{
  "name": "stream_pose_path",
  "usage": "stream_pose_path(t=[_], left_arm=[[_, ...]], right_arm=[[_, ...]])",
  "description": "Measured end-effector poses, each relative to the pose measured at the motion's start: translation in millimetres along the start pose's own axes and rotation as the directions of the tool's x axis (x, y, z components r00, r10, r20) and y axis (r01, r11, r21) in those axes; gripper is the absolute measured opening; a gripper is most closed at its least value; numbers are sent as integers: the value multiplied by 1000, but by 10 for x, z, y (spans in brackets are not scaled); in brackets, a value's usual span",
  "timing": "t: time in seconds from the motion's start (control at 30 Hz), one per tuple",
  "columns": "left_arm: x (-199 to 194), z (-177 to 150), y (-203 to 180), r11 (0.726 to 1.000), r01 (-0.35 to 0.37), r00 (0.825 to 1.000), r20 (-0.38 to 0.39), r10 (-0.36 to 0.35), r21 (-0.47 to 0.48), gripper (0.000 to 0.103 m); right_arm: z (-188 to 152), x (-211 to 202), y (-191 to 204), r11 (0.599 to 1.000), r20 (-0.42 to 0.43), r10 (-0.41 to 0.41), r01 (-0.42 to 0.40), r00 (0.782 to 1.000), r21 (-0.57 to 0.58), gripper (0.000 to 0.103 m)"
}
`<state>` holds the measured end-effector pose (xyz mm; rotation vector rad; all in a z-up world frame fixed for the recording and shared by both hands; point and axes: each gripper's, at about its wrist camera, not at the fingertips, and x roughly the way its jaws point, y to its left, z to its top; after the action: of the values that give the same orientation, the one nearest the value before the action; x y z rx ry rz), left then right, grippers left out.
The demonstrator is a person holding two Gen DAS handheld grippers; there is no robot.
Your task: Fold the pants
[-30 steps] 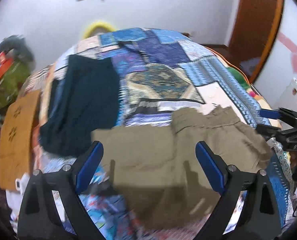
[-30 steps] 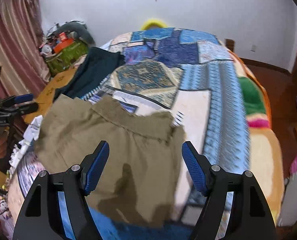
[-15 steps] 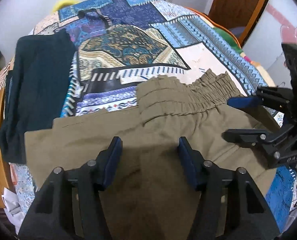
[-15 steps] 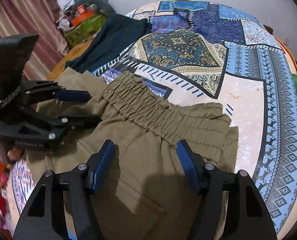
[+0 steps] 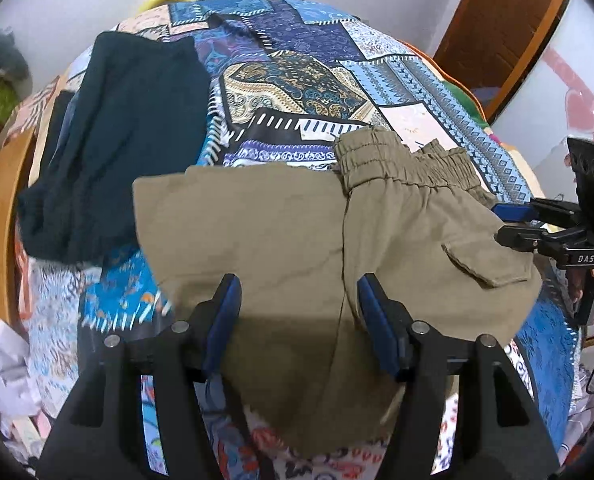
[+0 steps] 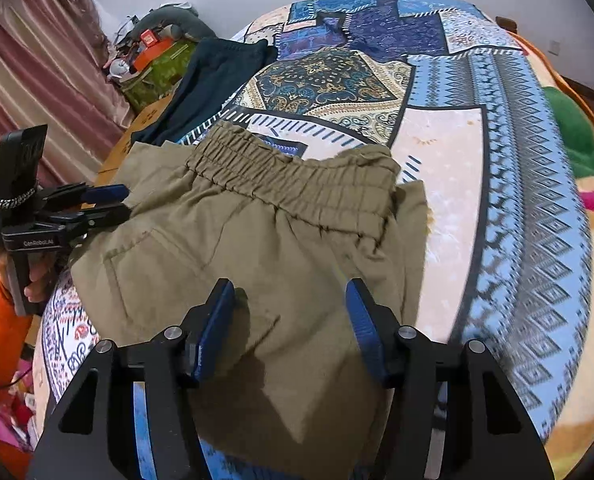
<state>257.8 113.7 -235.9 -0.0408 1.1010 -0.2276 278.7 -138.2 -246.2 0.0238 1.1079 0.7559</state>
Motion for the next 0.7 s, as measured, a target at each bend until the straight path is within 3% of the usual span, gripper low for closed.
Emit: stream_pose_path(t=[0.4, 0.57, 0.7], left_arm=[[-152, -311, 315, 995, -20, 1000, -14, 19, -95, 63], [-261, -368, 350, 991, -84, 996, -15, 83, -101, 62], [-346, -343, 377, 988, -75, 997, 4, 76, -132, 62]], right_arm=[[-248, -184, -127, 990, -6, -132, 132, 991, 42, 56], [-341, -325, -244, 986, 9, -120, 118, 993, 118, 56], [-318, -447, -241, 981, 28, -143, 138, 989, 135, 56]])
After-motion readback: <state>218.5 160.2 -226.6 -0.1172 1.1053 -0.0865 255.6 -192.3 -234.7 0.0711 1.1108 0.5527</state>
